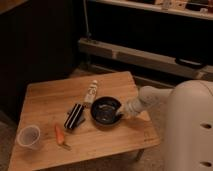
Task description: Pick up the ceramic bowl
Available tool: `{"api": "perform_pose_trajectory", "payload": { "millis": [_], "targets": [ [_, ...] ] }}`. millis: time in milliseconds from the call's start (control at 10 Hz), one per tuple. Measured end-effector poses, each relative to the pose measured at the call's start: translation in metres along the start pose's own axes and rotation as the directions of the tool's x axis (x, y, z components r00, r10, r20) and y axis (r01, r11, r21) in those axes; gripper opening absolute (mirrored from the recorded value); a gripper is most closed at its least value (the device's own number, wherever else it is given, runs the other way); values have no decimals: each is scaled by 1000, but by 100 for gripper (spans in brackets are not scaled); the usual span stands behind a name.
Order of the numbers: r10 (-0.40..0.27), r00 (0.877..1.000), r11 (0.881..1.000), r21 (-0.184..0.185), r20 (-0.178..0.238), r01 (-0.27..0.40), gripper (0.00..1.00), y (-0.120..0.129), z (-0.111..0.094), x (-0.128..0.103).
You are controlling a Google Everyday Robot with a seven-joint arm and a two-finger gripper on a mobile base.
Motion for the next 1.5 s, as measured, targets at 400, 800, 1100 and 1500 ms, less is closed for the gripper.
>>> {"api": "perform_pose_trajectory", "payload": {
  "millis": [400,800,1100,1500],
  "targets": [
    [1,1000,1000,1,0,-1,0,-1,-1,0],
    [3,1000,1000,1,1,-3,0,-2,-2,0],
    [4,1000,1000,1,2,-4,0,-3,-2,0],
    [4,1000,1000,1,2,-4,0,-3,-2,0]
  ]
}}
